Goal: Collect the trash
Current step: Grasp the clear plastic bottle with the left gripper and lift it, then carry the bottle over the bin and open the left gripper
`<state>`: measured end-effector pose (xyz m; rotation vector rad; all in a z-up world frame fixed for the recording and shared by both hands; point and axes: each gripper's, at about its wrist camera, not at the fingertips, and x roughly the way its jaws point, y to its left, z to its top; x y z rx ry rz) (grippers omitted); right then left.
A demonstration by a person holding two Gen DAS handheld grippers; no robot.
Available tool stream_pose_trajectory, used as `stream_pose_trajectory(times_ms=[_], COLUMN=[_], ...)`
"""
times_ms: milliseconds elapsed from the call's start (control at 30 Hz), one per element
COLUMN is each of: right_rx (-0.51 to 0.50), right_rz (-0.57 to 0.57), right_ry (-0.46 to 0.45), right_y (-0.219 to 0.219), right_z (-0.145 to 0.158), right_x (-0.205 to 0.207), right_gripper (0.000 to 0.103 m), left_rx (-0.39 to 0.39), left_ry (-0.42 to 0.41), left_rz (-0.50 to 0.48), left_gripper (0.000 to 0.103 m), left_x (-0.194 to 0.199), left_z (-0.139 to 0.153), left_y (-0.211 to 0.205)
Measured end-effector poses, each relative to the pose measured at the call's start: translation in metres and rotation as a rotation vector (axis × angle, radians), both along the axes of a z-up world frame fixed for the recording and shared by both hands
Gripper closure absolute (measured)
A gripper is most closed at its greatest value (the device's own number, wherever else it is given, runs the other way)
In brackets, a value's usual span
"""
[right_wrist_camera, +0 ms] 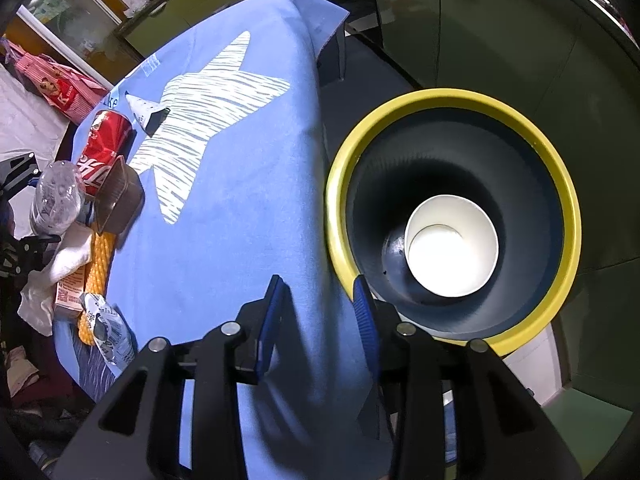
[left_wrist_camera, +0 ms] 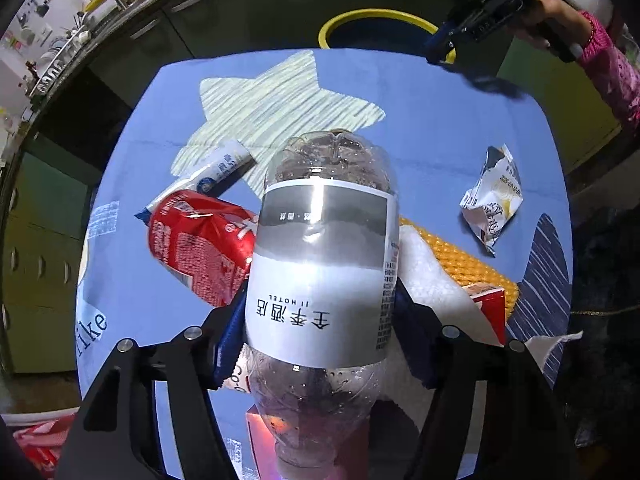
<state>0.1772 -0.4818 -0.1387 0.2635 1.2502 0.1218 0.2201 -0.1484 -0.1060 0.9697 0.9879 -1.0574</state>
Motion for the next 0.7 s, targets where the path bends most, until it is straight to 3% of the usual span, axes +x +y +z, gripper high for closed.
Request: stream_pose_trajectory(times_ms=[500, 700], right_rx=[0.047, 0.016], right_rz=[-0.021, -0.067], right_ry=[-0.058, -0.116], right_y=[-0.009, -0.025], right_z=[0.01, 0.028], right_x=[-0.025, -0.054], right_gripper=[0.068, 0.068], left_rx=[-0.037, -0.05], left_ry=[-0.067, -0.078], left_rz=[-0.001, -0.06], left_gripper=[0.038, 0.037], left_x=[-0.006, -0.018], left_z=[0.047, 0.062], left_y=[-0.01, -0.045])
